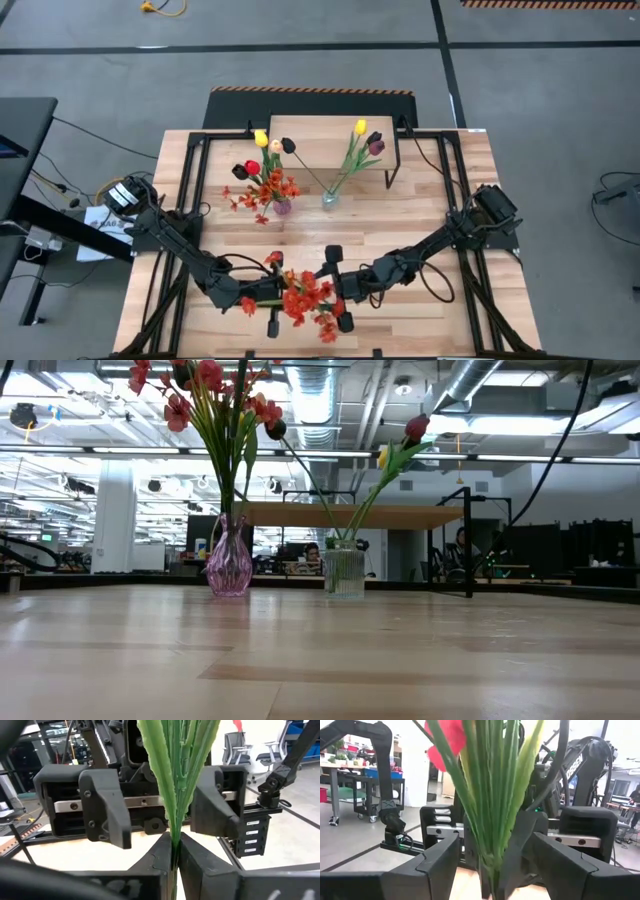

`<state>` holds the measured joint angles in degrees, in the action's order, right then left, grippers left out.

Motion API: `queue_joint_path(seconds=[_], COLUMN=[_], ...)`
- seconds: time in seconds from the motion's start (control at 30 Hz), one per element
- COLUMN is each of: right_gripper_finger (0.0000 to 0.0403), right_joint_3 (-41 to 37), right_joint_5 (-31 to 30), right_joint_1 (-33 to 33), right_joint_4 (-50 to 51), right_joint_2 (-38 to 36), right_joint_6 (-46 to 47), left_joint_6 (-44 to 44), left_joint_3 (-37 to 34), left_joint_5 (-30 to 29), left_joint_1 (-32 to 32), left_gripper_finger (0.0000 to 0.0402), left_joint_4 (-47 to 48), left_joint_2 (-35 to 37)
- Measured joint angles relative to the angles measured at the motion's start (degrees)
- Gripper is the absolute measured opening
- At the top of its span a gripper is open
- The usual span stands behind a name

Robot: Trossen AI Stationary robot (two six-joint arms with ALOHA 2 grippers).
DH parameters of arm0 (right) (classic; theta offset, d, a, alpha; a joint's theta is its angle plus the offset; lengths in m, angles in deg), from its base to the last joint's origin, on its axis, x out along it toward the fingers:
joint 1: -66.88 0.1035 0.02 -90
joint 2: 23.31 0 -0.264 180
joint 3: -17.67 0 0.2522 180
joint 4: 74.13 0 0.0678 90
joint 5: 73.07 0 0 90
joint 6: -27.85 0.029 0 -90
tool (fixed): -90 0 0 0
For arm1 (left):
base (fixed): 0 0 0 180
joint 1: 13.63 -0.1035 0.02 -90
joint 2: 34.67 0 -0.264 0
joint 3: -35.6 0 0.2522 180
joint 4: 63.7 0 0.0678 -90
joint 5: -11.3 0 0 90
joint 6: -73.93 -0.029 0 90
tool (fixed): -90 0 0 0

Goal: Pick and place flowers into a vace then onto a shelf
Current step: Put the orange flower into the transparent vase

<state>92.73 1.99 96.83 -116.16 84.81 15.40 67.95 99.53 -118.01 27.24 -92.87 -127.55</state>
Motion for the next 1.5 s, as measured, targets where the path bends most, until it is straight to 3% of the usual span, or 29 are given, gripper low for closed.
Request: queue_joint_path(seconds=[0.13,0.27,0.37,0.5,0.93,1.5], right_gripper_finger=[0.0232,0.0196,0.0138,0.0021,0.0003,0.0001], right_joint_3=[0.0,0.0,0.0,0.0,0.0,0.0], right_joint_5=[0.0,0.0,0.5,1.5,1.9,1.2], right_joint_1=[-0.3,-0.9,-1.3,-1.0,-1.0,-1.2], right_joint_4=[-0.1,-0.2,-0.1,0.5,1.4,2.8], right_joint_2=[0.0,0.0,0.0,-0.1,-0.1,0.0], right_joint_6=[0.8,2.9,3.5,3.0,3.0,3.0], left_joint_6=[0.0,0.0,0.0,0.0,0.0,0.5], left_joint_3=[0.0,0.0,0.0,0.0,0.0,0.0], left_joint_5=[0.0,0.0,-0.4,-0.1,1.6,3.0], left_joint_1=[0.1,0.1,0.0,0.1,0.0,0.9], left_gripper_finger=[0.0007,0.0007,0.0007,0.0007,0.0014,0.0169], left_joint_4=[0.0,-0.1,-0.1,0.3,0.8,3.8], left_joint_2=[0.0,0.0,0.0,0.0,-0.1,-0.1])
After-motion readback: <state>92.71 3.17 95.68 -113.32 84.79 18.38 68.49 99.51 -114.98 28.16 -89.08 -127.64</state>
